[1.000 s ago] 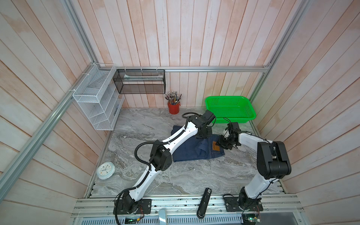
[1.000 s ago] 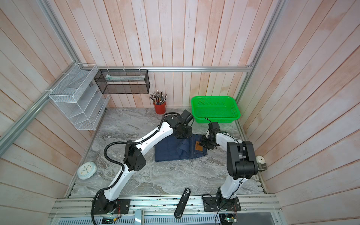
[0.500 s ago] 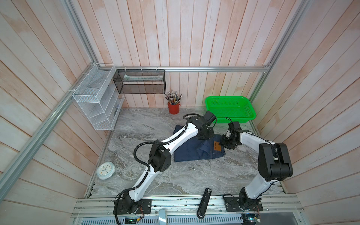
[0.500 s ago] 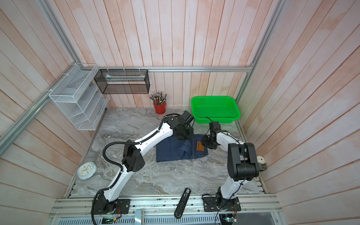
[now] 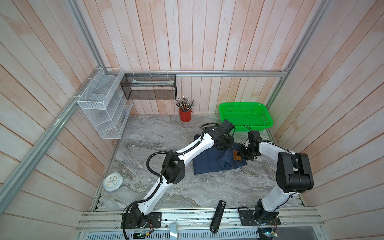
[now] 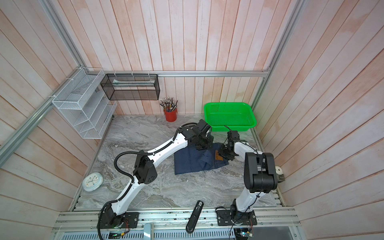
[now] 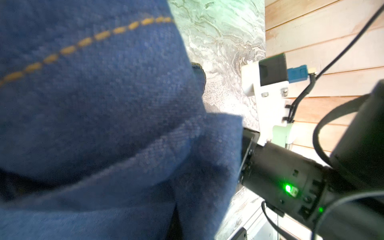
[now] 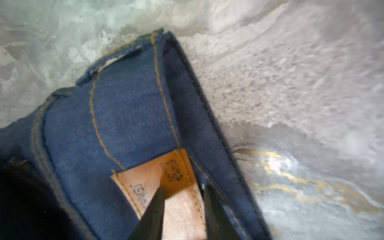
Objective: Fold and stack the trousers
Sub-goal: 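Lift the leg end with the left gripper and fold it over toward the right gripper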
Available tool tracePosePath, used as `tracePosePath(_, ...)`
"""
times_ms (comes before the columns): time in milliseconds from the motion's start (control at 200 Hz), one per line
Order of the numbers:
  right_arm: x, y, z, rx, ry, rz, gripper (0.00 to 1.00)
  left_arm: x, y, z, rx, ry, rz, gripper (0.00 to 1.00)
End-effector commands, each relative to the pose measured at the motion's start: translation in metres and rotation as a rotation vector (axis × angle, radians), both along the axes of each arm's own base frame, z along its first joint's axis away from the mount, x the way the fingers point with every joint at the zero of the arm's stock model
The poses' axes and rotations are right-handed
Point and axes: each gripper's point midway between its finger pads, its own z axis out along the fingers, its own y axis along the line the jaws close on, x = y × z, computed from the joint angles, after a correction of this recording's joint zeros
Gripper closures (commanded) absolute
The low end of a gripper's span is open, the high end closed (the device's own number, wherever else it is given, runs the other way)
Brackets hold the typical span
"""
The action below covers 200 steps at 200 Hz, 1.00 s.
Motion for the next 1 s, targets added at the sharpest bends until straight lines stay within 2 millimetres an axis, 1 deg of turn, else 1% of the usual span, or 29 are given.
tracePosePath(0, -0.007, 0.011, -0.009, 0.060, 0.025, 0.025, 0.68, -0.001, -0.024, 0.002, -0.085, 0.005, -0.023, 1.00)
tracePosePath(150, -0.008, 0.011, -0.008, 0.061, 0.027, 0.028, 0.68, -0.001, -0.036, -0.005, -0.116, 0.018, -0.027, 1.00)
tracePosePath(425, -0.005, 0.007, 0.003, 0.033, 0.011, 0.020, 0.68, 0.005, -0.052, -0.024, -0.166, 0.038, -0.008, 1.00)
tracePosePath(515, -0.004, 0.002, 0.011, 0.012, -0.003, 0.007, 0.67, 0.010, -0.053, -0.022, -0.172, 0.019, 0.011, 1.00)
tracePosePath(630, -0.002, -0.009, 0.028, -0.040, -0.029, -0.022, 0.66, 0.018, -0.054, -0.020, -0.189, 0.004, 0.030, 1.00)
tracePosePath(715, 0.000, -0.019, 0.043, -0.088, -0.051, -0.050, 0.64, 0.020, -0.053, -0.026, -0.191, 0.017, 0.038, 0.94)
tracePosePath(785, 0.000, -0.028, 0.056, -0.126, -0.067, -0.080, 0.63, 0.020, -0.053, -0.025, -0.198, 0.017, 0.036, 0.90)
tracePosePath(835, 0.000, -0.034, 0.065, -0.149, -0.079, -0.102, 0.63, 0.021, -0.053, -0.023, -0.204, 0.012, 0.034, 0.78)
tracePosePath(920, 0.000, -0.039, 0.079, -0.166, -0.099, -0.124, 0.62, 0.020, -0.056, -0.011, -0.237, -0.005, 0.020, 0.70)
tracePosePath(995, 0.000, -0.039, 0.089, -0.161, -0.115, -0.126, 0.62, 0.021, -0.056, 0.002, -0.264, -0.031, 0.015, 0.55)
